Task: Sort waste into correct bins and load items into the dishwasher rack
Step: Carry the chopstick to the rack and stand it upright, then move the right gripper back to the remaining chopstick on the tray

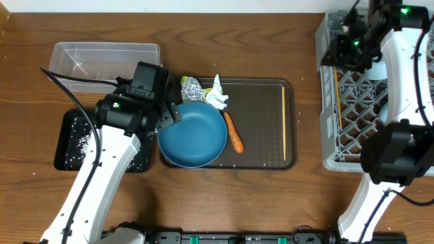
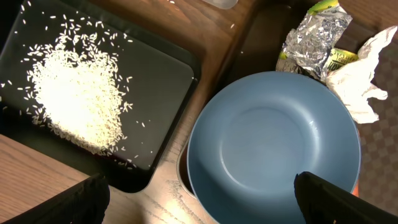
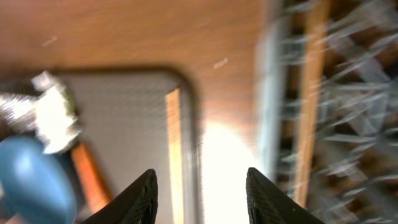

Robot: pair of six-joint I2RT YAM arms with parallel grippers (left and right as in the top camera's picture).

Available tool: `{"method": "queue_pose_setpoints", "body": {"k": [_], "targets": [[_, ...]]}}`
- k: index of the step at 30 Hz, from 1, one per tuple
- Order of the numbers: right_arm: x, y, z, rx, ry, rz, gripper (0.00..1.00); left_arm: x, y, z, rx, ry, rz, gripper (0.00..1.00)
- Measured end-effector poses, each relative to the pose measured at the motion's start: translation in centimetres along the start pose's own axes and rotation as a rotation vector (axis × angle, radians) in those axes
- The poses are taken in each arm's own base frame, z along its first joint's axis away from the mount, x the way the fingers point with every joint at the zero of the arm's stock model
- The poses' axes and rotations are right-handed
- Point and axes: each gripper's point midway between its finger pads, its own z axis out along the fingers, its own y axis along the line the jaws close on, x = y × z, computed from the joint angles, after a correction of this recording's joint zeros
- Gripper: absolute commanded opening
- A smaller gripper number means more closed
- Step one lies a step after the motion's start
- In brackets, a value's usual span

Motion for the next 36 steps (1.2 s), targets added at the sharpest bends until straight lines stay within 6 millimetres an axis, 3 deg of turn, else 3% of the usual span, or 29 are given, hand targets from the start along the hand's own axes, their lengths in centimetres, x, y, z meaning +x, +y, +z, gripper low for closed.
{"method": "queue_pose_setpoints", "body": {"k": [4, 6, 8, 17, 27, 36], "targets": [[2.1, 3.4, 0.4, -0.014, 0.064, -0.048, 0.50, 0.0, 0.0, 0.0, 0.000, 0.000, 0.000, 0.98], [3.3, 4.7, 1.5, 0.024, 0.104, -0.069, 0.57, 0.0, 0.0, 0.0, 0.000, 0.000, 0.000, 0.98], [5.0, 5.8, 3.3, 0.078, 0.155, -0.081, 0.72, 0.0, 0.0, 0.0, 0.000, 0.000, 0.000, 0.98], [10.6, 9.6, 11.1, 0.194, 0.243, -0.156, 0.80, 0.0, 0.0, 0.0, 0.000, 0.000, 0.000, 0.98], [12.5, 9.9, 15.0, 0.214, 0.230, -0.138, 0.73, 0.0, 0.0, 0.0, 0.000, 0.000, 0.000, 0.98], [12.7, 7.4, 16.4, 0.286, 0.205, -0.099, 0.74, 0.0, 0.0, 0.0, 0.000, 0.000, 0.000, 0.98]]}}
